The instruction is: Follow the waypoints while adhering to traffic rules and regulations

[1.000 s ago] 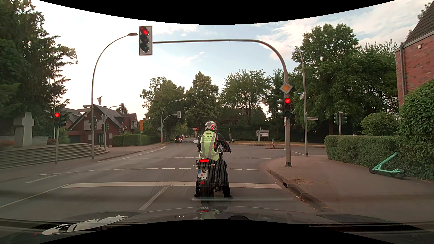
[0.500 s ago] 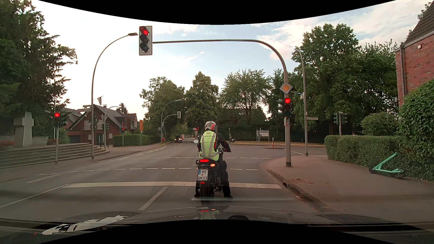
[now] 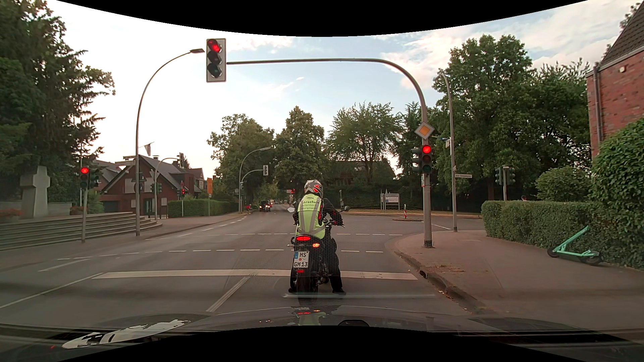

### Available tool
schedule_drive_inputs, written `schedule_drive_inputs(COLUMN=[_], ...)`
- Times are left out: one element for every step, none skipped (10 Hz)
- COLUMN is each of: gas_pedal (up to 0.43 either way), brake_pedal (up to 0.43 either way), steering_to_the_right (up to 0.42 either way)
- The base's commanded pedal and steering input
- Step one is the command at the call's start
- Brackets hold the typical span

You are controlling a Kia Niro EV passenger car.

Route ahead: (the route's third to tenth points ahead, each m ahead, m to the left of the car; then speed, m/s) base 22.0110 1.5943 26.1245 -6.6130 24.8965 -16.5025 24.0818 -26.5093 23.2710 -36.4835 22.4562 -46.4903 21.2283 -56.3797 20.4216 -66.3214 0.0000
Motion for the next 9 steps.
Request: schedule_drive_inputs(gas_pedal=[0.000, 0.000, 0.000, 0.000, 0.000, 0.000, 0.000, 0.000, 0.000], brake_pedal=[0.000, 0.000, 0.000, 0.000, 0.000, 0.000, 0.000, 0.000, 0.000], steering_to_the_right=[-0.016, -0.016, -0.016, -0.016, -0.016, -0.016, -0.016, -0.016, -0.016])
